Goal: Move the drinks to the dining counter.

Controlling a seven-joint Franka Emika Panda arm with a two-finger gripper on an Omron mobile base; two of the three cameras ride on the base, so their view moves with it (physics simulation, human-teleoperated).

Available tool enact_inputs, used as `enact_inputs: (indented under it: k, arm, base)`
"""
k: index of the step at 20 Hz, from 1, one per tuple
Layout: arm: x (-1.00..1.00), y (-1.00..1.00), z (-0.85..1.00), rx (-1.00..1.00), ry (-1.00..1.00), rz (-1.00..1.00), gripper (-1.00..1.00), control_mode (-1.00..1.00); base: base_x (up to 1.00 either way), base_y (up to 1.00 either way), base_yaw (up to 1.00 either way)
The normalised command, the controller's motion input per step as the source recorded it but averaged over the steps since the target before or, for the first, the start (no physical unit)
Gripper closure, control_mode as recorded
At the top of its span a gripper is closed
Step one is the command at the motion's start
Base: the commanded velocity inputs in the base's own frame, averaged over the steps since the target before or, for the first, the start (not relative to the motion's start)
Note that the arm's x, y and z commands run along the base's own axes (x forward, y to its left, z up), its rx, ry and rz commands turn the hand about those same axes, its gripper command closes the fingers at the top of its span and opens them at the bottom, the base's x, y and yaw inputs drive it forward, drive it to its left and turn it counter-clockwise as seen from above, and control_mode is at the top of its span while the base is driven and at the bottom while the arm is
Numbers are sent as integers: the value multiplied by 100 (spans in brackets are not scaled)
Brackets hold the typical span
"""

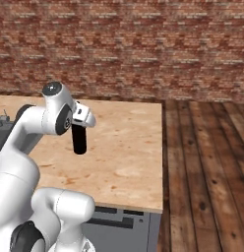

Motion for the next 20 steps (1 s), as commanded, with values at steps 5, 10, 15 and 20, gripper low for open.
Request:
enact_inputs:
  k: [5, 10, 15, 20]
  arm:
    - [13, 0, -22, 0, 0, 0, 100, -100]
    - [12, 0, -27, 0, 0, 0, 100, -100]
    - [10, 0, -25, 0, 0, 0, 100, -100]
    - [11, 0, -24, 0, 0, 0, 100, -100]
  base:
    - [0, 0, 0]
    - [0, 0, 0]
    - [0, 0, 0]
    - [0, 0, 0]
